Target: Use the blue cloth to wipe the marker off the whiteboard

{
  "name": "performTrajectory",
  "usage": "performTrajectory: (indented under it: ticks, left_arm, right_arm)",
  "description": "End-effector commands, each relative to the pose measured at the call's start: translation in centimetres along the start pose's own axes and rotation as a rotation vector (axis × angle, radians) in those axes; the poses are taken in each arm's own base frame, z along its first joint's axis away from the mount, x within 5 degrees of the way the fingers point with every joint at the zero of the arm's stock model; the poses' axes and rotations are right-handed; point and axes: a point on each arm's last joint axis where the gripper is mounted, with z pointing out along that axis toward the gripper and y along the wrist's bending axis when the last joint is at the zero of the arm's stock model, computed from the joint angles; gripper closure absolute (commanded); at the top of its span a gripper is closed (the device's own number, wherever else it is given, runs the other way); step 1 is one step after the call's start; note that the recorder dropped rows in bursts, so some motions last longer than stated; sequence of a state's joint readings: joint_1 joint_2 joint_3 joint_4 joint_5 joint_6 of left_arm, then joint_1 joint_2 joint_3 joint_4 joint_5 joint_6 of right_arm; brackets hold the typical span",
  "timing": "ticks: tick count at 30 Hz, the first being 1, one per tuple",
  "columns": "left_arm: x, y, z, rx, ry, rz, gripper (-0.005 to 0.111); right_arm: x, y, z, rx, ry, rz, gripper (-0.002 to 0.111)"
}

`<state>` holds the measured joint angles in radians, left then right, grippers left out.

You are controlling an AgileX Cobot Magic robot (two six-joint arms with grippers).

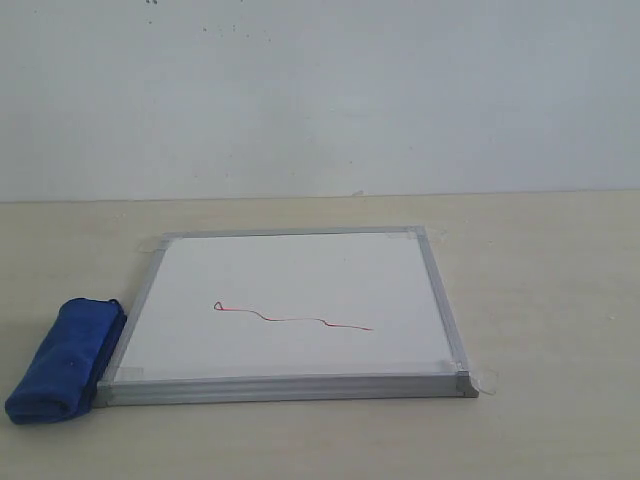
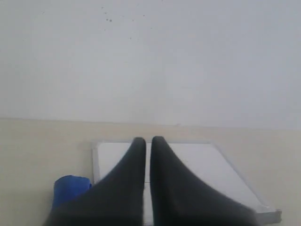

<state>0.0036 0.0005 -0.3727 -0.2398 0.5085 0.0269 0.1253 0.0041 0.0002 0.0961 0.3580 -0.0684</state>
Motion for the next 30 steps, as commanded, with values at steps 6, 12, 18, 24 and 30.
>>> performTrajectory:
  ticks: [6, 12, 18, 24, 30]
  left_arm:
    - [-1.2, -0.9, -0.4, 0.102, -0.083, -0.191, 0.103]
    - [-4.8, -1.6, -0.7, 0.132, -0.203, -0.176, 0.103]
    - [-9.4, -2.6, 3.5, 0.108, 0.194, 0.049, 0.103]
    - [-10.4, -1.5, 10.1, 0.068, 0.609, 0.238, 0.103]
    - [-6.8, 0.4, 16.6, 0.003, 0.881, 0.189, 0.094]
  right_arm:
    - [-0.1, 0.0, 0.0, 0.005, -0.008, 0.002, 0.108]
    - [-0.1, 0.0, 0.0, 0.005, -0.008, 0.002, 0.108]
    - [-0.1, 0.0, 0.0, 0.005, -0.008, 0.002, 0.108]
    - [-0.1, 0.0, 0.0, 0.005, -0.008, 0.002, 0.108]
    - [-0.1, 0.0, 0.0, 0.005, -0.008, 0.002, 0.108]
